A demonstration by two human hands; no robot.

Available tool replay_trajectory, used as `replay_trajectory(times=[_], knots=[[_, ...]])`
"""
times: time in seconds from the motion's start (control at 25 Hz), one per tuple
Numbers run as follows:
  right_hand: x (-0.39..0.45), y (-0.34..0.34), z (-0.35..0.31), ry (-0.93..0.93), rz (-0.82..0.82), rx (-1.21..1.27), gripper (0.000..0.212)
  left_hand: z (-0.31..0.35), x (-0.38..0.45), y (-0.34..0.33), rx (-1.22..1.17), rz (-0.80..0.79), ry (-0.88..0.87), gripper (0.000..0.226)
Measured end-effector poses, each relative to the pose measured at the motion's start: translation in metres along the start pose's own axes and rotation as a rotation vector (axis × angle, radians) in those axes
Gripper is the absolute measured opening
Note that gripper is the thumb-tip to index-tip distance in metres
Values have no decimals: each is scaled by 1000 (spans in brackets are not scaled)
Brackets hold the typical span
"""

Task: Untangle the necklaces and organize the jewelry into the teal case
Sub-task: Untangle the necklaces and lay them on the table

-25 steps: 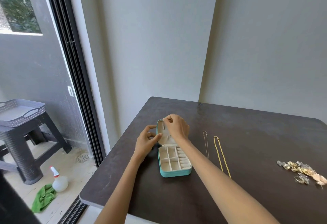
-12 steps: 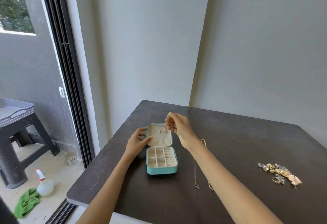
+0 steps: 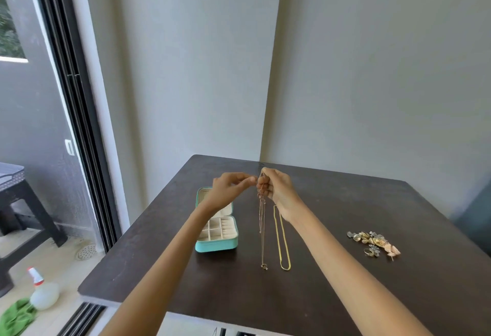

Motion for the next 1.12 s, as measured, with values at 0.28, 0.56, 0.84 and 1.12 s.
replay_trajectory(times=[0.28, 0.56, 0.84, 1.12], knots=[[-22, 37, -30, 40, -48, -128, 17, 37, -6, -50, -270, -160, -51, 15], [-30, 85, -47, 61, -36, -243, 18, 57, 5, -95, -225, -243, 88, 25], [-37, 119, -52, 67, 54, -49, 16, 67, 8, -135, -225, -240, 97, 20], [-46, 154, -47, 17, 273, 347, 21, 69, 8, -139, -249, -270, 62, 15]])
Point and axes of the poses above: each hand's wrist, its own x-axis towards the middle knuckle, its own y-axis out of the back of the hand, z = x × y, the point moved 8 cm from there along x, towards the middle knuckle, and after that the axes turned 7 degrees about y, right-handed, at the moved point
